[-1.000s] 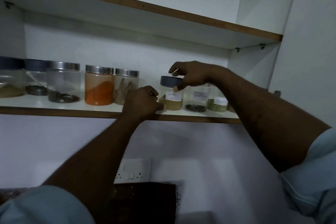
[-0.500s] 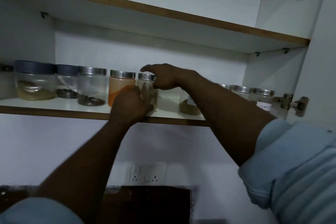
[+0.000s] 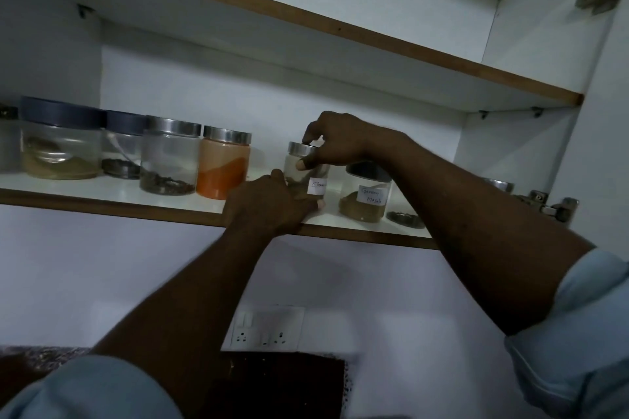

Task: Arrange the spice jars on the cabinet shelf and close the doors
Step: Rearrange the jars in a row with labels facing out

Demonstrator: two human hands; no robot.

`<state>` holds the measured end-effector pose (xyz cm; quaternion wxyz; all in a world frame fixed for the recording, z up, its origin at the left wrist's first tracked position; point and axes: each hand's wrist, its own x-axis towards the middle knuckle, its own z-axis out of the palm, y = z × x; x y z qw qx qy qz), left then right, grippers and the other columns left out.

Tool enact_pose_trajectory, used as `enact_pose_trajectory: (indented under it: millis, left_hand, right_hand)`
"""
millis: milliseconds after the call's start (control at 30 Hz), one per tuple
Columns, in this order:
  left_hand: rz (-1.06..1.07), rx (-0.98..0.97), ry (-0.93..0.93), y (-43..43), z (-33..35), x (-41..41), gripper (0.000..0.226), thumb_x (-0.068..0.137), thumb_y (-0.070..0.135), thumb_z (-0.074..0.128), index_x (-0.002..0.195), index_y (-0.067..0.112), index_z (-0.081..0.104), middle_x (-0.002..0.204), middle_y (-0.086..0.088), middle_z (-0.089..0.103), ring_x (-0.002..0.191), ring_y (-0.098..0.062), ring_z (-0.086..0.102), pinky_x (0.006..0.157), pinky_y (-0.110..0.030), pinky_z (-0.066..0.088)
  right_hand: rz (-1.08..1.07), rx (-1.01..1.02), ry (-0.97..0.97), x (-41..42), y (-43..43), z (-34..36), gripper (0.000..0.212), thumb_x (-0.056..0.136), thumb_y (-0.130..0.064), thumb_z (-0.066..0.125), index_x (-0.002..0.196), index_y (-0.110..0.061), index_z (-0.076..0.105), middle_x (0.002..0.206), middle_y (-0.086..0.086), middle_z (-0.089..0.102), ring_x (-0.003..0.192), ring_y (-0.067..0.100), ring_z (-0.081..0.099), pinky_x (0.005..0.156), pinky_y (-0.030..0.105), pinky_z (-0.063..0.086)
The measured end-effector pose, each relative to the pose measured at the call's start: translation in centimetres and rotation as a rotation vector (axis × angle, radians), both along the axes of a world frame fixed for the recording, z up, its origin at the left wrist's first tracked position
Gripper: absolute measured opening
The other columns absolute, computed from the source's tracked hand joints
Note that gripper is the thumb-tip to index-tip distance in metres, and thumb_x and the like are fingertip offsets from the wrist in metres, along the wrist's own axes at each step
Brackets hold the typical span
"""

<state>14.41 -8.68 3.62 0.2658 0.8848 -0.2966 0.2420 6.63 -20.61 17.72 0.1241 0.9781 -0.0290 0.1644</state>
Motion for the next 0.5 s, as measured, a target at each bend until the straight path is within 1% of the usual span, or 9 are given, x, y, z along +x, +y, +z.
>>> enact_pose_trajectory:
  millis: [67, 133, 200, 267, 300, 367, 500]
  left_hand:
    - [-0.001, 0.018, -0.019, 0.1, -0.1, 0.0, 0.103, 0.069, 0.097, 0.037, 0.132, 0.017, 0.053, 0.12, -0.006, 0.069, 0.102, -0.026, 0.065, 0.083, -0.039, 0.053]
    - [-0.008, 0.037, -0.019, 0.1, -0.2, -0.1, 0.101, 0.069, 0.096, 0.034, 0.13, 0.019, 0.059, 0.117, -0.005, 0.07, 0.1, -0.025, 0.066, 0.087, -0.041, 0.054]
    - [-0.022, 0.045, -0.032, 0.2, -0.2, -0.1, 0.092, 0.073, 0.094, 0.032, 0.115, 0.021, 0.07, 0.104, -0.003, 0.072, 0.091, -0.022, 0.065, 0.084, -0.04, 0.055]
    - [-0.028, 0.052, -0.079, 0.3, -0.3, -0.2, 0.083, 0.08, 0.089, 0.031, 0.1, 0.021, 0.074, 0.094, -0.002, 0.073, 0.083, -0.019, 0.063, 0.08, -0.039, 0.056]
    - [-0.03, 0.06, -0.095, 0.3, -0.4, -0.2, 0.08, 0.083, 0.086, 0.031, 0.097, 0.021, 0.075, 0.092, -0.002, 0.073, 0.082, -0.018, 0.063, 0.08, -0.039, 0.056]
    - [-0.032, 0.081, -0.108, 0.4, -0.4, -0.3, 0.078, 0.085, 0.085, 0.031, 0.097, 0.021, 0.075, 0.092, -0.002, 0.072, 0.082, -0.018, 0.062, 0.08, -0.039, 0.055]
    - [-0.043, 0.086, -0.125, 0.5, -0.5, -0.3, 0.084, 0.08, 0.09, 0.025, 0.093, 0.023, 0.074, 0.082, 0.002, 0.068, 0.075, -0.015, 0.06, 0.075, -0.036, 0.054]
  right_hand:
    - [0.021, 0.042, -0.002, -0.3, -0.7, -0.3, 0.053, 0.086, -0.053, 0.074, 0.129, -0.022, 0.065, 0.131, -0.001, 0.061, 0.116, 0.019, 0.057, 0.093, 0.034, 0.046]
    - [0.018, 0.037, -0.011, -0.3, -1.2, -0.7, 0.05, 0.086, -0.053, 0.073, 0.123, -0.021, 0.065, 0.121, -0.001, 0.067, 0.109, 0.018, 0.061, 0.091, 0.035, 0.05]
    - [-0.026, -0.014, -0.045, -0.2, -1.5, -0.9, 0.055, 0.085, -0.062, 0.07, 0.118, -0.018, 0.066, 0.111, 0.0, 0.068, 0.099, 0.018, 0.061, 0.083, 0.037, 0.051]
    - [-0.082, -0.078, -0.086, -0.1, -1.8, -0.9, 0.064, 0.082, -0.073, 0.066, 0.113, -0.017, 0.066, 0.102, 0.001, 0.068, 0.091, 0.018, 0.059, 0.074, 0.035, 0.049]
    - [-0.096, -0.089, -0.101, -0.1, -1.9, -1.0, 0.067, 0.08, -0.076, 0.064, 0.111, -0.017, 0.066, 0.099, 0.001, 0.067, 0.09, 0.017, 0.059, 0.072, 0.034, 0.048]
    - [-0.096, -0.09, -0.117, 0.0, -2.2, -1.2, 0.07, 0.078, -0.08, 0.063, 0.109, -0.018, 0.066, 0.097, 0.0, 0.067, 0.088, 0.017, 0.058, 0.068, 0.033, 0.046]
    - [-0.085, -0.078, -0.133, 0.0, -2.7, -1.3, 0.074, 0.073, -0.085, 0.062, 0.108, -0.019, 0.064, 0.096, -0.002, 0.066, 0.088, 0.015, 0.057, 0.067, 0.033, 0.045]
